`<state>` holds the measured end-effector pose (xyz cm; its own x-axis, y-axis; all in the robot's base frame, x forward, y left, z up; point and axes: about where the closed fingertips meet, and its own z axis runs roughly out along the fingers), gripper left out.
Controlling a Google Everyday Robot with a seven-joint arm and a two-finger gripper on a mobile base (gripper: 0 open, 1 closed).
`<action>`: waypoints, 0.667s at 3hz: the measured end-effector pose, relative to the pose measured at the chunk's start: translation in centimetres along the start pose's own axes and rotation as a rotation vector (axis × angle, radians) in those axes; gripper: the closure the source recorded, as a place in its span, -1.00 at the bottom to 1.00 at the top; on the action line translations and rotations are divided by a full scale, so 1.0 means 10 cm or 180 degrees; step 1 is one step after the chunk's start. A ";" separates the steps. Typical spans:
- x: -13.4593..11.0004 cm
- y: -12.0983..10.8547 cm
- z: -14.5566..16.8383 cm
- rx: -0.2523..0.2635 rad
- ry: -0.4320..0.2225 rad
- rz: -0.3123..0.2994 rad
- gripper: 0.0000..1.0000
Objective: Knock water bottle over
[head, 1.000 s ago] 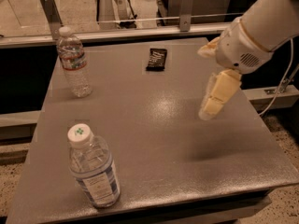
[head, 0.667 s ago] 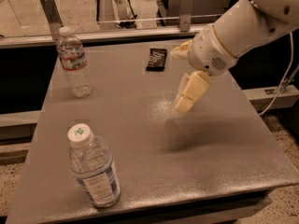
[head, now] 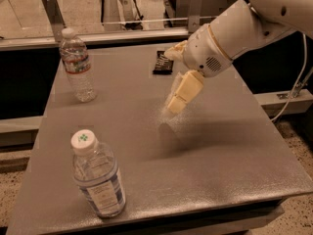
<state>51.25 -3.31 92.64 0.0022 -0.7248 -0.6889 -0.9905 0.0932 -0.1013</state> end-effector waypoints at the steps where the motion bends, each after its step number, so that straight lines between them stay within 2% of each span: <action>1: -0.17 -0.04 0.13 -0.0019 -0.0273 -0.0059 -1.00; 2: -0.45 -0.19 0.44 -0.0014 -0.0623 -0.0133 -1.00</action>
Offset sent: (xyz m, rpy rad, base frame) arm 0.0611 0.1123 0.0039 0.3432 -0.1046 0.0570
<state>53.68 2.78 92.82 0.0697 -0.5815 -0.8106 -0.9895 0.0625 -0.1299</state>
